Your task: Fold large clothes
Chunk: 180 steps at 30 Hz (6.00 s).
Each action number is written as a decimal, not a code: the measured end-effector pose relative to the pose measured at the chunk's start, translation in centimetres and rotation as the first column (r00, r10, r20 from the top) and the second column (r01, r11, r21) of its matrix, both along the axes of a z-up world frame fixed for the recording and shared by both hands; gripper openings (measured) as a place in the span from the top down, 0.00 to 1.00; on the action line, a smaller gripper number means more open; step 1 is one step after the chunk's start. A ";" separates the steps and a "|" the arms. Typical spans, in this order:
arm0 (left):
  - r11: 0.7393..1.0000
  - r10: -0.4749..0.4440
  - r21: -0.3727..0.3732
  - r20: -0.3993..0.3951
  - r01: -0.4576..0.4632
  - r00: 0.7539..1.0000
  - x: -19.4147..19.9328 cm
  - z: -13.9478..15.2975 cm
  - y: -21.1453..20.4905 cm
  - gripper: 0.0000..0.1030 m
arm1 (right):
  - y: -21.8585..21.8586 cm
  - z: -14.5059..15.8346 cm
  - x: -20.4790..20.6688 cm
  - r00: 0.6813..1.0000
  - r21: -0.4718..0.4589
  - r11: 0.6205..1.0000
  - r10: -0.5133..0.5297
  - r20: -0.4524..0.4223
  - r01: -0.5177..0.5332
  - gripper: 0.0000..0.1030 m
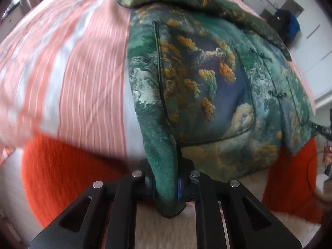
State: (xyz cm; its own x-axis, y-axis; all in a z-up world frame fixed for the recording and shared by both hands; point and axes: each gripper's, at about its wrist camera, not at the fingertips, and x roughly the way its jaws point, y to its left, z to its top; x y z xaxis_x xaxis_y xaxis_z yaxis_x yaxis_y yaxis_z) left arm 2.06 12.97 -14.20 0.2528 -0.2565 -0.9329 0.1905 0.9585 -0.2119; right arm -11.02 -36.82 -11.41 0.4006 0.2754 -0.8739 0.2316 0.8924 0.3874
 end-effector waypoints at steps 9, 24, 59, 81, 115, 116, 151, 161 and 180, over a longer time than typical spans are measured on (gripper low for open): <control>0.977 -0.002 -0.211 0.136 0.031 0.991 3.1 11.6 2.2 0.91 | -3.6 6.7 0.6 0.976 0.322 0.946 -0.109 0.189 0.044 0.89; 0.951 0.254 -0.219 0.153 -0.218 0.955 27.6 11.9 -1.4 0.21 | -10.0 4.6 24.6 0.865 0.385 0.856 -0.449 0.225 0.345 0.11; 0.946 0.062 0.260 0.445 -0.195 0.893 37.3 1.7 -6.6 0.89 | 1.0 5.4 38.2 0.923 -0.636 0.749 0.089 0.375 0.186 0.88; 0.858 0.511 -0.274 0.364 -0.435 0.778 33.5 2.8 4.9 0.06 | -4.9 -3.6 38.3 0.918 -0.251 0.935 -0.147 0.369 0.250 0.42; 0.935 -0.327 0.268 0.400 0.232 0.856 18.4 2.4 -25.3 0.05 | 4.3 -4.8 12.2 0.873 0.013 0.976 -0.201 0.445 0.218 0.17; 0.930 -0.339 0.273 0.388 0.245 0.857 17.0 2.1 -25.6 0.05 | 4.3 -5.1 12.5 0.875 0.005 0.975 -0.202 0.440 0.222 0.17; 0.984 -0.069 0.177 0.518 -0.028 0.853 10.5 -1.4 -19.1 0.00 | 6.8 -5.8 12.5 0.890 -0.147 0.972 -0.102 0.445 0.185 0.14; 0.983 -0.070 0.179 0.519 -0.028 0.852 9.3 -1.6 -19.1 0.00 | 6.6 -5.9 12.4 0.892 -0.144 0.973 -0.101 0.441 0.181 0.14; 0.959 -0.141 0.283 0.458 0.007 0.878 9.1 0.9 -18.2 0.01 | -2.8 -6.4 21.0 0.754 0.336 0.795 -0.596 0.277 0.505 0.42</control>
